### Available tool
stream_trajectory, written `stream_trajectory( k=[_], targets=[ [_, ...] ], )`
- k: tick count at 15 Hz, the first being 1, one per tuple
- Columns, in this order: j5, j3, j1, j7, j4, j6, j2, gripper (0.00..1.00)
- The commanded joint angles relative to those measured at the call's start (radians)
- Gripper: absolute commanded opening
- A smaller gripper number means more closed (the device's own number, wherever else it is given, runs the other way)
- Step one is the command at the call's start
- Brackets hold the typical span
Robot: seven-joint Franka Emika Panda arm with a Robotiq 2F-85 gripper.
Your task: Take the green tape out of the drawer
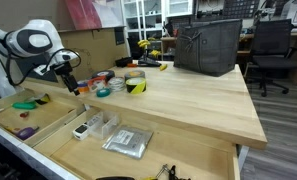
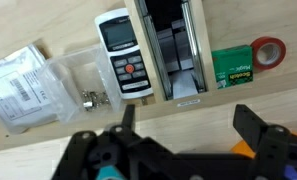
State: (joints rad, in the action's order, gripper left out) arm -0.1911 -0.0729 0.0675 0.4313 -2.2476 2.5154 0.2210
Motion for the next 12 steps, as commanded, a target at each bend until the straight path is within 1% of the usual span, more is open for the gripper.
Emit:
stream_trajectory(
  k=[1,2,5,9,12],
  targets=[
    [-0.056,0.014,0.032,-0.008,-0.045,0.065,-0.01,1.0],
    [-0.07,0.018,0.042,-0.007,-0.053,0.078,-0.01,1.0],
    [-0.067,0.04,0.06,-0.028,-0.083,0.103,-0.023,1.0],
    [0.008,0.093,0.056,-0.103,-0.117,0.071,-0.054,1.0],
    [0.049,0.115,0.057,-0.149,-0.136,0.066,-0.065,1.0]
  ],
)
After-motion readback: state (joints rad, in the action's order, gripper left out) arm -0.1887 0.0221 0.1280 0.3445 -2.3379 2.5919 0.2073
